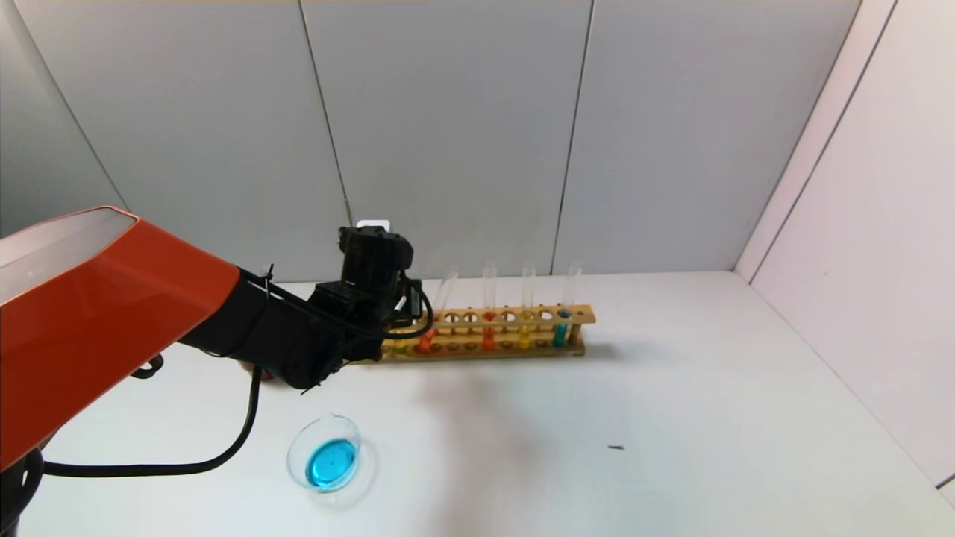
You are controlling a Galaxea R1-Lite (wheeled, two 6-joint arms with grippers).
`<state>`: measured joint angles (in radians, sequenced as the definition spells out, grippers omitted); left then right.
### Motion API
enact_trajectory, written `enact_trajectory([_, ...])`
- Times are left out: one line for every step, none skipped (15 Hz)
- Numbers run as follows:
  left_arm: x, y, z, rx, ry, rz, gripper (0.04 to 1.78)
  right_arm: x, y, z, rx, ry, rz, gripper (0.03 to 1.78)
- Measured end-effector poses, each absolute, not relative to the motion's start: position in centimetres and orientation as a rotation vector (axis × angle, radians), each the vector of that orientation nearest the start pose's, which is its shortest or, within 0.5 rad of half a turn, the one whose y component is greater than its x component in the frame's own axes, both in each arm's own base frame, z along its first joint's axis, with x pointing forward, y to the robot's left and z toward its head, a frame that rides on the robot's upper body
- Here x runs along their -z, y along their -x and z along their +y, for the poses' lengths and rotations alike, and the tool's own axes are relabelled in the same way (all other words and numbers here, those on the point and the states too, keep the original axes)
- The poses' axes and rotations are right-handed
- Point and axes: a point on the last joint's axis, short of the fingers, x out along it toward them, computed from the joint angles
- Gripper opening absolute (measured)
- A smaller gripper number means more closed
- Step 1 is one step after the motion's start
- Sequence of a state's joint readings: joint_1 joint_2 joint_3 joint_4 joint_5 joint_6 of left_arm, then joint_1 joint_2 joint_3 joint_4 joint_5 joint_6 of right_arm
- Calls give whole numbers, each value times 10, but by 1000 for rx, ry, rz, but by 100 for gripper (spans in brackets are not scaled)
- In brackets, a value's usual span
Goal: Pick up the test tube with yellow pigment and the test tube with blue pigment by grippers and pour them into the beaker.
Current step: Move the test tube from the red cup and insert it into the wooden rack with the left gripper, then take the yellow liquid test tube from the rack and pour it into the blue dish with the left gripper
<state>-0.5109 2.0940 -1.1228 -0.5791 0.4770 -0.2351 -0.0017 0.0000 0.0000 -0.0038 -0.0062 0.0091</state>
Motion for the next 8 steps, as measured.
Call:
enact_trajectory([-120, -356, -188, -6, 46, 348, 38, -76, 23, 0, 7, -9, -4, 170])
enact_trajectory([-120, -356, -188, -6, 46, 348, 32, -76, 23, 0, 8, -9, -4, 170])
enact_trajectory([-119, -356, -188, -6, 46, 349, 32, -76, 23, 0, 8, -9, -4, 170])
enact_trajectory([-119, -356, -188, -6, 45, 349, 32, -76, 23, 0, 8, -9, -4, 170])
enact_trajectory([-119, -356, -189, -4, 43, 349, 32, -76, 23, 0, 8, -9, -4, 170])
enact_trajectory([-119, -355, -189, -3, 41, 350, 32, -76, 23, 0, 7, -9, -4, 170])
enact_trajectory([-120, -355, -190, -1, 40, 349, 32, -76, 23, 0, 7, -9, -4, 170])
enact_trajectory([-122, -355, -190, 1, 39, 343, 32, -76, 23, 0, 7, -9, -4, 170])
